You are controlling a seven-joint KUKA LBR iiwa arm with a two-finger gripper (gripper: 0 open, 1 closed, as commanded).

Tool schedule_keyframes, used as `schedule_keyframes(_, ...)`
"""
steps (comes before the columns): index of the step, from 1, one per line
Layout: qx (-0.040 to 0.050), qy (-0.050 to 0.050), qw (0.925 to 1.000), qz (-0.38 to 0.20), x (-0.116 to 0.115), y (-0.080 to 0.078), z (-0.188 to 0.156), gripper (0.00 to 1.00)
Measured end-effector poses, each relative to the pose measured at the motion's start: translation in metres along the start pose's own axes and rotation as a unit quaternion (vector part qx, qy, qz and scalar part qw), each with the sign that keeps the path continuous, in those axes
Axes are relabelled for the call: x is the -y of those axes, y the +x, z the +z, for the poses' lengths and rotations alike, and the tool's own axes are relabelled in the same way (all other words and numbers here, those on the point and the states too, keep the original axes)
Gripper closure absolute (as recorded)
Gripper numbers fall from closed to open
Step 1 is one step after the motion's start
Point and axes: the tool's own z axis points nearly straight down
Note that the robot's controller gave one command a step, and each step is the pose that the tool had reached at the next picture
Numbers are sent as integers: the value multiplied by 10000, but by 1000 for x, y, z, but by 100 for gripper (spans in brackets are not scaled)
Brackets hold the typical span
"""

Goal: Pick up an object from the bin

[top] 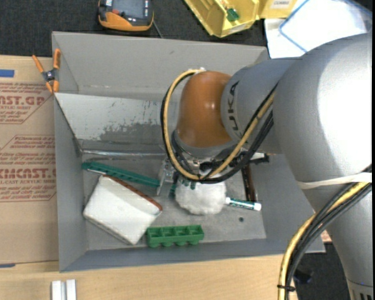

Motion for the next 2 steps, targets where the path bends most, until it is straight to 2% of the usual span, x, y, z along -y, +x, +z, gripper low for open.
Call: schedule_keyframes(2, 0, 0, 10000, 0, 0, 0, 0, 100)
